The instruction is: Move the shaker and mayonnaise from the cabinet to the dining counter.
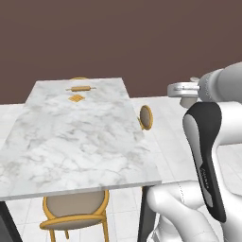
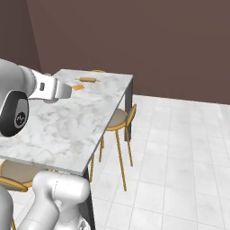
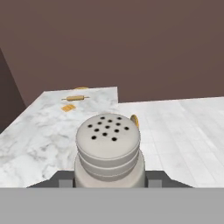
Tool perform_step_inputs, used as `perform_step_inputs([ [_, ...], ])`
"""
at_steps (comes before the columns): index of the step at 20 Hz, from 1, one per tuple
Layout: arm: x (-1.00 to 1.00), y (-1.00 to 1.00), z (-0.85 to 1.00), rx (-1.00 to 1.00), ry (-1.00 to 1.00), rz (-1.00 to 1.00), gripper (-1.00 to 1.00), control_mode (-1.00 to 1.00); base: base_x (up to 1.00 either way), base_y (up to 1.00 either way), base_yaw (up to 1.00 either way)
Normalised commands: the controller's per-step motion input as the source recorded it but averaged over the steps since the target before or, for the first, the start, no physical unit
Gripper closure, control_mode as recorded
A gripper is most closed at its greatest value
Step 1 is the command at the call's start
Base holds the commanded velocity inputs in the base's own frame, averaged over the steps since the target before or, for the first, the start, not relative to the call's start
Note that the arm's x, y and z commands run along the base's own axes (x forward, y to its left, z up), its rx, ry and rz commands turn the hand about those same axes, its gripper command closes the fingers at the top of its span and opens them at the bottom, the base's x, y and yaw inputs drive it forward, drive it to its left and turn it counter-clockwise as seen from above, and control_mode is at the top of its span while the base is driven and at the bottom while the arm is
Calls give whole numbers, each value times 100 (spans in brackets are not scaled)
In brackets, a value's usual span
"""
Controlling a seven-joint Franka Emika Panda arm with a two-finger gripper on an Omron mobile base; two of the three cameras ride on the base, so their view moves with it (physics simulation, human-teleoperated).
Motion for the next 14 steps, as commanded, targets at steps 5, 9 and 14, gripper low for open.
perform_step_inputs([
  [5, 0, 0, 0, 0, 0, 0, 100, 100, 0, 0, 0],
  [9, 0, 0, 0, 0, 0, 0, 100, -100, 0, 0, 0],
  [14, 0, 0, 0, 0, 0, 0, 100, -100, 0, 0, 0],
])
